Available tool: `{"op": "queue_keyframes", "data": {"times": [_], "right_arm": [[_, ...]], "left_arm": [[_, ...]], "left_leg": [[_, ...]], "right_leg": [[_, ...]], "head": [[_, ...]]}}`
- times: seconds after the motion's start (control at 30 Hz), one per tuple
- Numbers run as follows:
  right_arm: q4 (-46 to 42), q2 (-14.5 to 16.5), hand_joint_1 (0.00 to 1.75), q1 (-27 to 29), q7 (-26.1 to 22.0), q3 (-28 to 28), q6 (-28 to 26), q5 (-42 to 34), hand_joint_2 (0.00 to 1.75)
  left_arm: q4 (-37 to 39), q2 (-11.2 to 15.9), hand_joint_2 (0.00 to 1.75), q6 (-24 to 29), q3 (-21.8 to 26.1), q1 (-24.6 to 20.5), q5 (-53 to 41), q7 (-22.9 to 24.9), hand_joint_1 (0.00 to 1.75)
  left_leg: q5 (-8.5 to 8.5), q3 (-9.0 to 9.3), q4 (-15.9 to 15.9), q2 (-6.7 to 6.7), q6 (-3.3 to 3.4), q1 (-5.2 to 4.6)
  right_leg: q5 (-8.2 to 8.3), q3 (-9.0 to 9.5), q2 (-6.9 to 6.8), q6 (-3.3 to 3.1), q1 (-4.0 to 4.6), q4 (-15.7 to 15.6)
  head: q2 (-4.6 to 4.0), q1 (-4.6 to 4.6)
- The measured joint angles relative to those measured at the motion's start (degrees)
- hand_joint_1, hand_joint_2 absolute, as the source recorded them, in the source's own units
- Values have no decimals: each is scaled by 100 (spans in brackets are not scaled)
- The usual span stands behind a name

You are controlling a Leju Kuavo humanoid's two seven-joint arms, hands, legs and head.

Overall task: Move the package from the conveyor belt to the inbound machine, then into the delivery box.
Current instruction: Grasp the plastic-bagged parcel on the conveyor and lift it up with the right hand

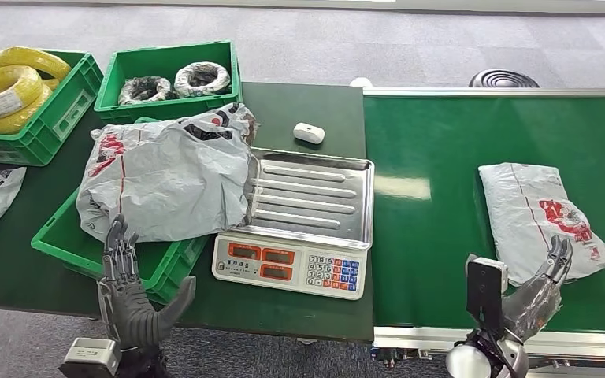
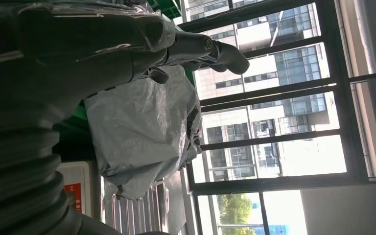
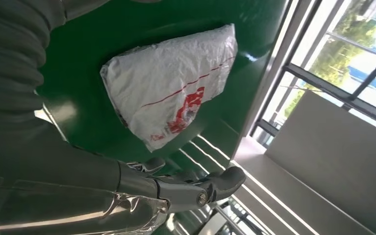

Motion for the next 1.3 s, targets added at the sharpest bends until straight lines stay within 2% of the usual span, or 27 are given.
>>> {"op": "queue_keyframes", "data": {"times": [0.17,0.33,0.77,0.83,0.9,0.97,1.03,1.2,1.3], "right_arm": [[110,-222,0,90,1119,-3,0,166,175],[180,-504,0,168,1518,-87,28,88,175],[192,-643,0,170,1770,-238,64,667,175],[177,-643,0,168,1797,-288,39,980,175],[108,-631,0,145,1807,-437,21,1602,175],[7,-629,0,81,1758,-671,13,2248,175],[-88,-645,0,-14,1603,-907,9,2578,175],[-316,-650,0,-282,1142,-1349,4,2616,175],[-310,-634,0,-489,1113,-1481,2,2652,175]], "left_arm": [[-48,1,175,-30,57,61,62,0,0],[-44,1,175,-203,107,58,68,0,0],[58,31,175,-185,129,-66,120,0,0],[69,31,175,-214,130,-78,113,0,0],[71,20,175,-282,136,-84,84,0,0],[72,4,175,-349,146,-84,52,0,0],[72,-5,175,-385,154,-84,39,0,0],[72,-8,175,-417,165,-84,14,0,0],[72,-22,175,-416,173,-101,-1,0,0]], "left_leg": [[0,0,0,0,0,-1],[0,0,1,0,1,-3],[0,1,1,1,1,-2],[0,1,1,1,1,-2],[0,1,1,-1,1,-3],[0,1,1,0,1,-3],[0,2,1,1,1,-4],[0,3,2,1,1,-5],[1,4,2,2,1,-4]], "right_leg": [[0,0,0,0,-2,0],[0,1,0,1,-7,-2],[0,0,0,0,-3,0],[0,1,0,0,-4,-1],[0,1,0,1,-6,-1],[0,2,0,1,-7,-1],[1,3,1,1,-7,-1],[2,4,1,1,-6,-1],[2,4,2,1,-4,0]], "head": [[-1,2],[0,2],[0,1],[-1,1],[-1,1],[0,1],[0,2],[0,0],[0,0]]}}
